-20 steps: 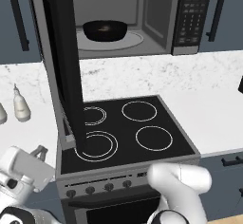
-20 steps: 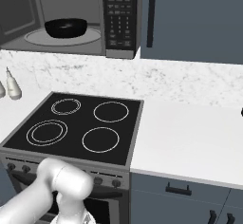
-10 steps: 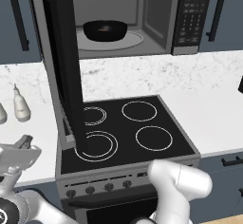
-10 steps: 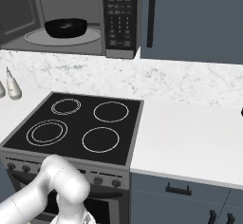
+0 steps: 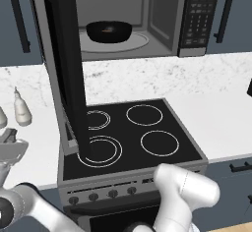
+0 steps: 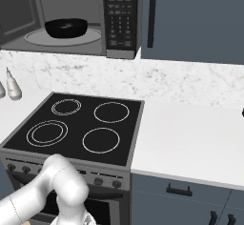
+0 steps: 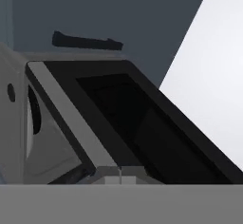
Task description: Open the microwave, place the bowl with waffle inside the microwave, then close the microwave door and turn it on.
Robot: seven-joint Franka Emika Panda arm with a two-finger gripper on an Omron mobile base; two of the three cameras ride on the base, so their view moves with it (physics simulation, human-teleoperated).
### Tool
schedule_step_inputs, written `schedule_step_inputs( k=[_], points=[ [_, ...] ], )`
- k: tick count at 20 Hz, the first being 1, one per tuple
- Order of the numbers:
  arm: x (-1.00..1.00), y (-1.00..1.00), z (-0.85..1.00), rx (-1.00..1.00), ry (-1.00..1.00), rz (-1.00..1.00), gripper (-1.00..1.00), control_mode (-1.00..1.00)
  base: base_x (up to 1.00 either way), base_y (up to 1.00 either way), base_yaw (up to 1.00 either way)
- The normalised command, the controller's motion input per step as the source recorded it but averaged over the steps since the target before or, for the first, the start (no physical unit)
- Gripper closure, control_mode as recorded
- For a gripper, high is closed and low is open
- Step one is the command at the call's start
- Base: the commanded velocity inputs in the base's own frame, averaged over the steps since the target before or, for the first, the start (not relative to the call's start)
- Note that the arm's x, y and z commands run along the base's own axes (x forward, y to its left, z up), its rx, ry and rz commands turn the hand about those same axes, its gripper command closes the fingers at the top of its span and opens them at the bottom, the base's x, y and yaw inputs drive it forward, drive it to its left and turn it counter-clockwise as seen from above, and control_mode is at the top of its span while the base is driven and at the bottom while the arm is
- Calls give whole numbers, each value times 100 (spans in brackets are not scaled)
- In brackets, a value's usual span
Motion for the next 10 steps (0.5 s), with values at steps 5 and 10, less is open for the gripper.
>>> schedule_step_inputs(
  k=[5, 10],
  points=[
    [18, -64, 59, 1, -5, 1, 100, -100, 0, 0, 0],
    [11, -71, 65, 3, -14, 7, 100, -100, 0, 0, 0]
  ],
)
